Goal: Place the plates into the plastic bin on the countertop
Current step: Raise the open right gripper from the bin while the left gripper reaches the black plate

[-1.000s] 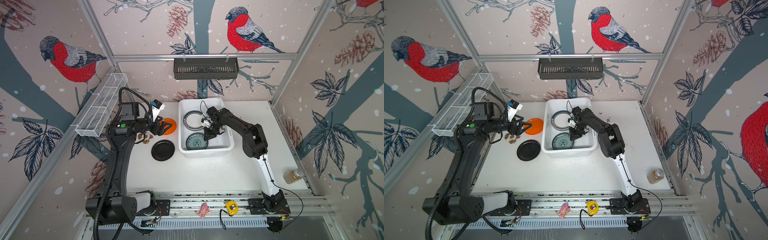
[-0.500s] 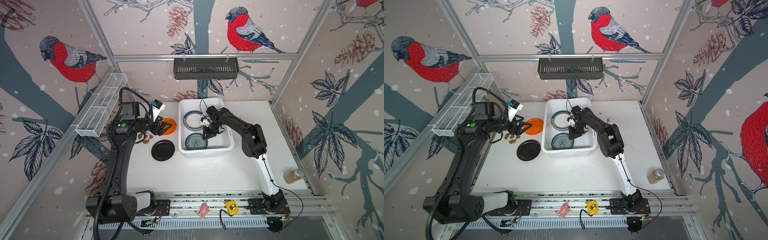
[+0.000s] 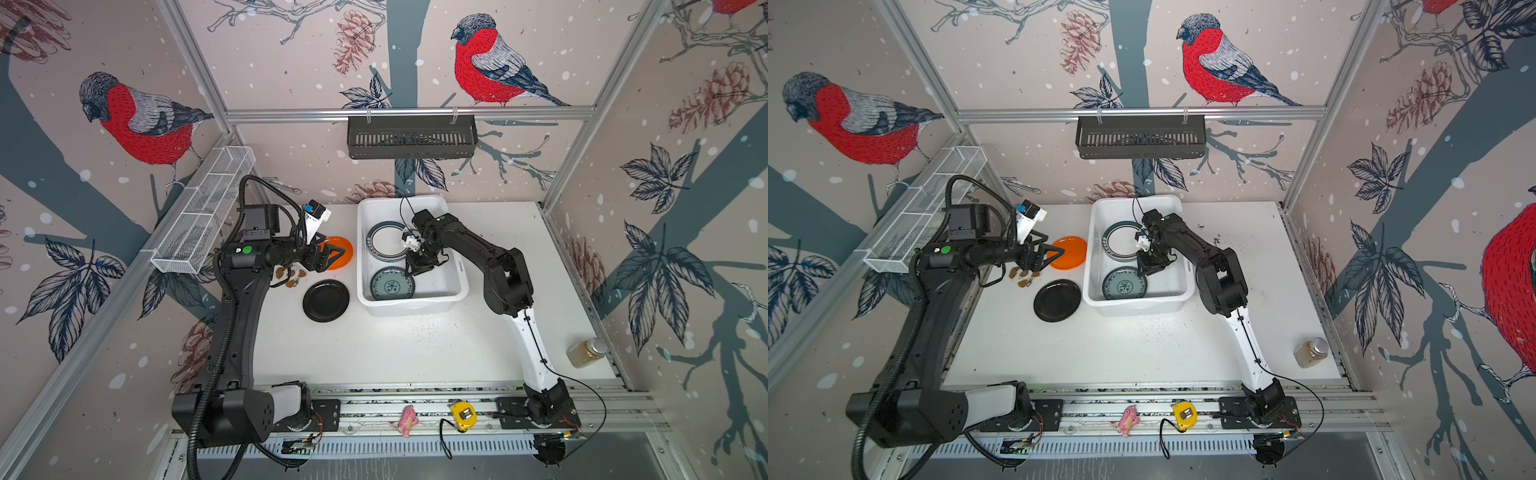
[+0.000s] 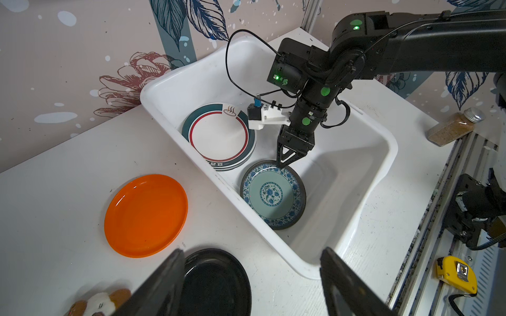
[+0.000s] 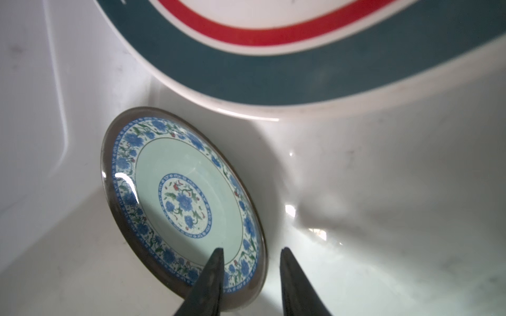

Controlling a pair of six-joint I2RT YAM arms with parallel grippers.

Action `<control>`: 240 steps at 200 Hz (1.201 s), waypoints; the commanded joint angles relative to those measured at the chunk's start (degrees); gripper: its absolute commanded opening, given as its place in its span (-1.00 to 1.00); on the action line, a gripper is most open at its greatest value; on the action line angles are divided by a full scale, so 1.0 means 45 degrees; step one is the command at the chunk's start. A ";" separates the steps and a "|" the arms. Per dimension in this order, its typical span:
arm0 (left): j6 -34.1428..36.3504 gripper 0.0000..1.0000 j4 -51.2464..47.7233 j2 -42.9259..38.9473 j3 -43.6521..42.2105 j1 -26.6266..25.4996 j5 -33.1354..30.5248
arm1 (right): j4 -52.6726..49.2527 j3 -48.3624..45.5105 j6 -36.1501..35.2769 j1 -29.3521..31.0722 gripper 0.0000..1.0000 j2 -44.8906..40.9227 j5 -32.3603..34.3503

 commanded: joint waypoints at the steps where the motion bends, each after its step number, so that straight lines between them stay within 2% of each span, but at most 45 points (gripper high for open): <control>1: 0.0331 0.57 -0.0167 -0.0044 0.0033 -0.0003 0.0135 | -0.0233 0.0131 0.0010 -0.0014 -0.24 -0.0070 0.0327; 52: 0.0253 0.63 -0.0159 -0.0010 0.0096 0.0002 0.0007 | -0.0247 0.0302 0.0130 -0.0096 -0.13 -0.0351 0.0714; 153: -0.0511 0.88 0.0067 -0.0013 -0.0103 -0.0007 -0.0518 | -0.0313 0.0234 0.0071 -0.0329 -0.10 -0.0980 0.0891; 208: -0.0871 0.86 0.0154 -0.0139 -0.0604 -0.0007 -0.1352 | -0.0235 0.0312 0.0052 -0.0334 -0.11 -0.1125 0.0714; 240: -0.1017 0.82 0.0432 -0.0276 -0.1697 0.0023 -0.2217 | -0.0073 0.0282 0.0124 -0.0360 -0.13 -0.1351 0.0733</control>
